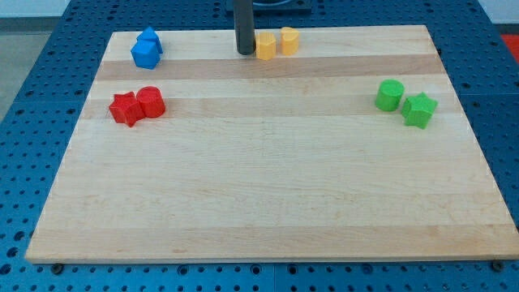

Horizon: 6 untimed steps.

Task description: Move the yellow heart bottom right to the yellow hexagon

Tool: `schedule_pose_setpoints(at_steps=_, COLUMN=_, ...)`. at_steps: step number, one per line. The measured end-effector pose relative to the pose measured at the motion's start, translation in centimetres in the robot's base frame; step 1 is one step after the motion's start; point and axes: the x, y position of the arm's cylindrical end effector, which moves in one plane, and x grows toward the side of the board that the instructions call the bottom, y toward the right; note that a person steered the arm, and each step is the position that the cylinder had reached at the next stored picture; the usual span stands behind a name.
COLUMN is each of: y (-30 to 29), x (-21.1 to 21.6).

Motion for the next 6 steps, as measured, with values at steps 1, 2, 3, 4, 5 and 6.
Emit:
schedule_pose_setpoints(at_steps=1, y=0.0, x=0.0)
schedule_pose_setpoints(at_steps=2, y=-1.1, x=-1.1)
schedule_pose_setpoints(at_steps=3, y=-1.1, x=-3.8)
schedule_pose_setpoints(at_steps=4, y=1.1, x=-5.5)
schedule_pose_setpoints(at_steps=5, y=4.8, x=-5.4)
schedule_pose_setpoints(at_steps=6, y=7.7, x=-5.4)
